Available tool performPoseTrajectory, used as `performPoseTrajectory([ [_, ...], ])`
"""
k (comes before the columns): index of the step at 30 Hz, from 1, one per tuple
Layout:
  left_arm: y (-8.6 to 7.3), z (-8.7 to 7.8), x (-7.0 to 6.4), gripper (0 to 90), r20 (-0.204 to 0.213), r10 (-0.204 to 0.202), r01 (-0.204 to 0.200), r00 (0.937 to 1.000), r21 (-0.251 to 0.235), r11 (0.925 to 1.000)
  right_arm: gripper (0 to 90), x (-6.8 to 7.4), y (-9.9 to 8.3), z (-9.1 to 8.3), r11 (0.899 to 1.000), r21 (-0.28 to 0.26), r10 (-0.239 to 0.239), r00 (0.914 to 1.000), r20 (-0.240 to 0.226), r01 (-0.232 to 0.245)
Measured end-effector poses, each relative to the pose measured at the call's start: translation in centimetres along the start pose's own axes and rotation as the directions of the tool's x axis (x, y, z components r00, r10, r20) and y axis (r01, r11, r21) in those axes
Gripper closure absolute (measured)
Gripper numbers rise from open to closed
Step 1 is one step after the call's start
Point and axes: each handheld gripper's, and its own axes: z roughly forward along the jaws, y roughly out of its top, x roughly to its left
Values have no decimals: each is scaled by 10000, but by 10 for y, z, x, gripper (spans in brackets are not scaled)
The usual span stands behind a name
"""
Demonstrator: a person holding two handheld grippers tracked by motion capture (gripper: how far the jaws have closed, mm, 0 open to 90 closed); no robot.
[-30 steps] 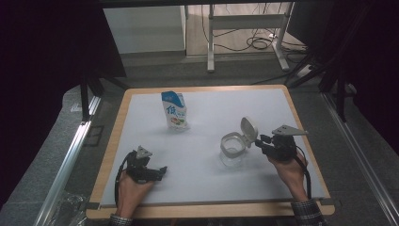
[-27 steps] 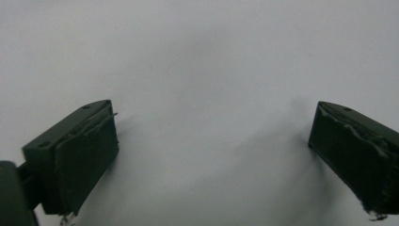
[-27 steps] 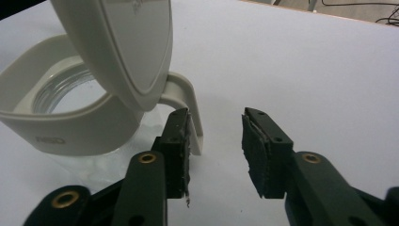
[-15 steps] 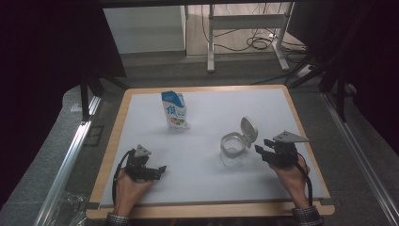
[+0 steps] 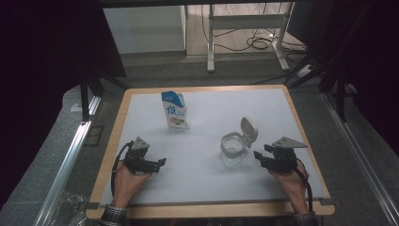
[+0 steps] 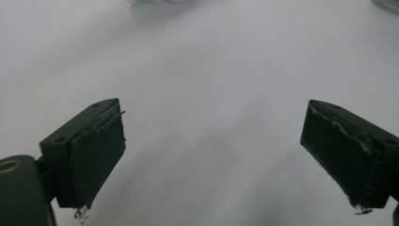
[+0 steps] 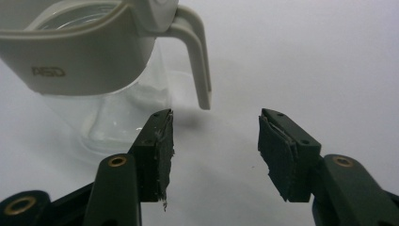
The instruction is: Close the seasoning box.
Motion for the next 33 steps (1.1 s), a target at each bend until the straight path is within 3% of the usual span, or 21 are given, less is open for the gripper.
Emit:
performPoseTrajectory([
  [9, 12, 4, 9, 73, 265, 164, -164, 9995, 27, 9999, 398, 1, -11, 1, 9999, -5, 159, 9998, -151, -159],
  [11, 17, 6, 11, 73, 302, 195, -193, 9994, -64, 9998, 381, 1, -16, 1, 10000, 2, -36, 9999, 111, 36],
  [33, 61, 14, 40, 118, 588, 375, -345, 9976, -517, 9981, 346, -1, -34, 0, 9993, 357, -87, 9998, 154, 81],
])
